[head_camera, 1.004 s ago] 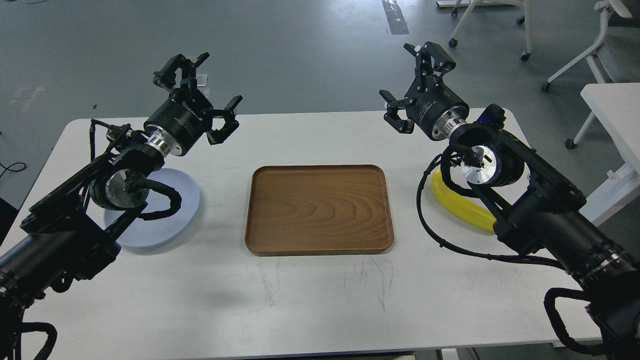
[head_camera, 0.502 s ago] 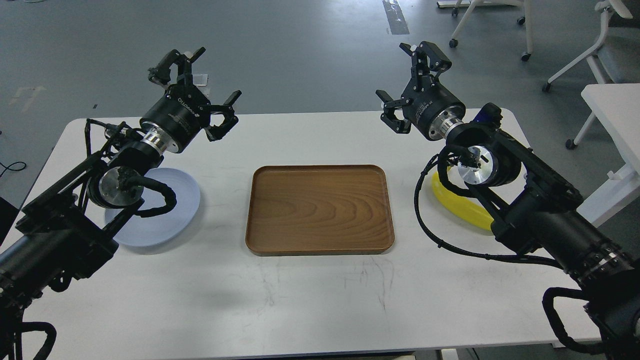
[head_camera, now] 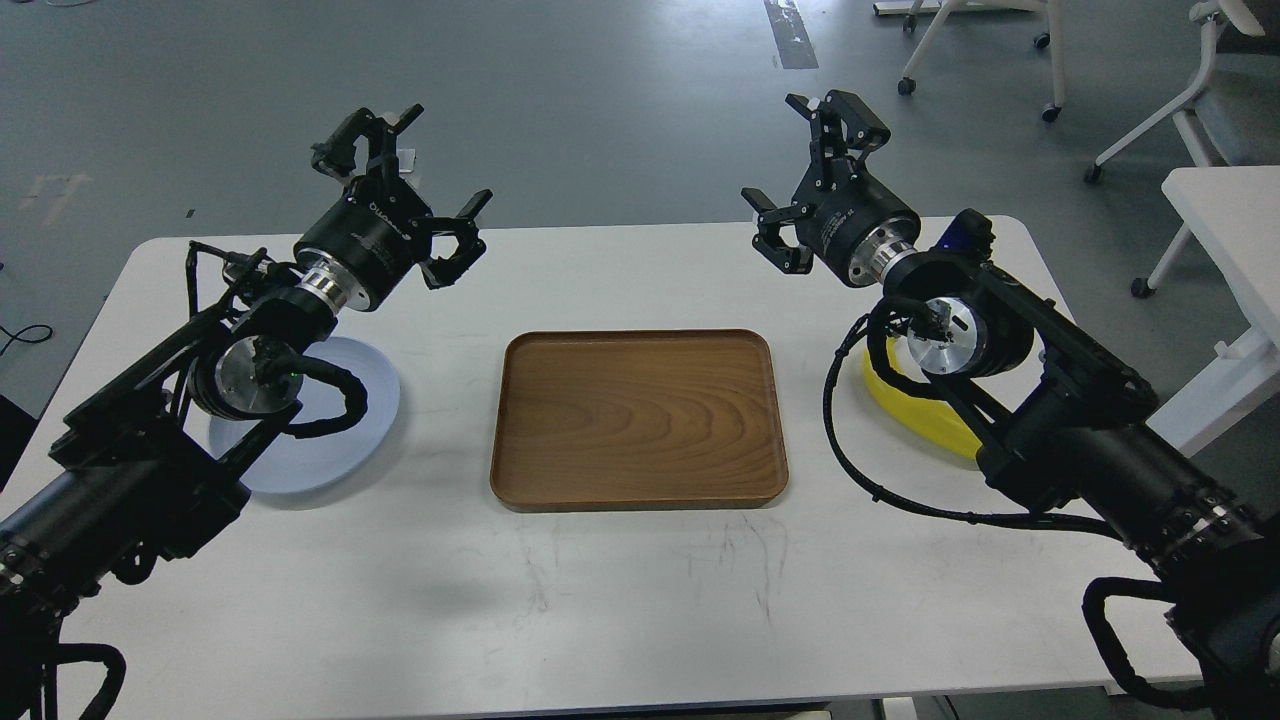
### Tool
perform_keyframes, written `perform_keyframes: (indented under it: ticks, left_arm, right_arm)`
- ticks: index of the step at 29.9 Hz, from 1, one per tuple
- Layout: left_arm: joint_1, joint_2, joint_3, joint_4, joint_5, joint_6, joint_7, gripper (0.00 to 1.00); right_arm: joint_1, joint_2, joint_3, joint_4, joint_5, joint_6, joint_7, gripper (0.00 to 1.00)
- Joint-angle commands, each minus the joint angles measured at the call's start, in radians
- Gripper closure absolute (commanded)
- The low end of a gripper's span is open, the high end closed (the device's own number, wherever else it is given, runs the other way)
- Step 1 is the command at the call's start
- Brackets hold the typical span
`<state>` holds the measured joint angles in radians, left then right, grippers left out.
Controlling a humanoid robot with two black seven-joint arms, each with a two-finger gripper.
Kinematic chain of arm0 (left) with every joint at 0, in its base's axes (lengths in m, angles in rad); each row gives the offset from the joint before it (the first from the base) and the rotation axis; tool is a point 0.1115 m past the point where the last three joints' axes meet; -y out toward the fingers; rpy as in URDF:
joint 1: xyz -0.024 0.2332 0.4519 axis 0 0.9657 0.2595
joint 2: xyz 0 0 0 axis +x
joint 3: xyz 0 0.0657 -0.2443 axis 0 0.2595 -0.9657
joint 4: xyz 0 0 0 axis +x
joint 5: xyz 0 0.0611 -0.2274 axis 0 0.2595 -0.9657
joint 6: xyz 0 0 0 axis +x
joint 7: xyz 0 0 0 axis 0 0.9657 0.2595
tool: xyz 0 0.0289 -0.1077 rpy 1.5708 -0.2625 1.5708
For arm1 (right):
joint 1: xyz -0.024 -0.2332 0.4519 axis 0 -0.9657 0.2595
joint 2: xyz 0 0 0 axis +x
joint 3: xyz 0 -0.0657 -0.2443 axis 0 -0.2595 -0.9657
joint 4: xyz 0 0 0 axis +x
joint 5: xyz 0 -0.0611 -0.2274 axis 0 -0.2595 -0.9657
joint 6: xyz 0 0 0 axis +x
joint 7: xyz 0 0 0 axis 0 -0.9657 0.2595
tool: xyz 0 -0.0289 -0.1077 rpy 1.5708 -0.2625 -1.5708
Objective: Place banana on plate with both arms
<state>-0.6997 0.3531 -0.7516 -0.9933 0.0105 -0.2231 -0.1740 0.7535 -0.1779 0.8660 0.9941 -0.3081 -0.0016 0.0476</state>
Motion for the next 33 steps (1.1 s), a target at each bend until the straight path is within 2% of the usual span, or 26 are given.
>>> perform_keyframes:
  ticks: [1,19,23,26,29,30,31,33]
  left_arm:
    - [0.002,0.004,0.0,0.001,0.0,0.005,0.002,0.02]
    - [-0.001,-0.013,0.005,0.004,0.012,0.001,0.008,0.02]
    - [-0.003,-0.014,0.002,-0.013,0.084,0.025,-0.007,0.02]
    - [-0.038,-0.006,0.006,-0.053,0.199,0.083,-0.015,0.02]
    - [-0.058,-0.017,0.008,-0.051,0.368,0.148,-0.062,0.02]
    - [-0.061,-0.023,0.008,-0.059,0.496,0.23,-0.099,0.02]
    - [-0.066,-0.023,0.009,-0.064,0.634,0.307,-0.111,0.02]
    - [-0.069,-0.022,0.011,-0.068,0.791,0.353,-0.111,0.02]
  right_arm:
    - [0.006,0.003,-0.001,0.0,0.0,0.0,0.0,0.0]
    - [0.01,0.025,-0.015,0.0,0.0,0.0,0.0,0.0]
    - [0.01,0.023,-0.015,0.0,0.0,0.0,0.0,0.0]
    - [0.009,0.018,-0.015,0.0,0.0,0.0,0.001,0.0]
    - [0.007,0.017,-0.016,0.0,0.0,0.0,0.0,0.0]
    - [0.007,0.015,-0.015,0.0,0.0,0.0,0.0,0.0]
    - [0.007,0.014,-0.016,0.0,0.0,0.0,0.0,0.0]
    - [0.009,0.011,-0.016,0.0,0.0,0.0,0.0,0.0]
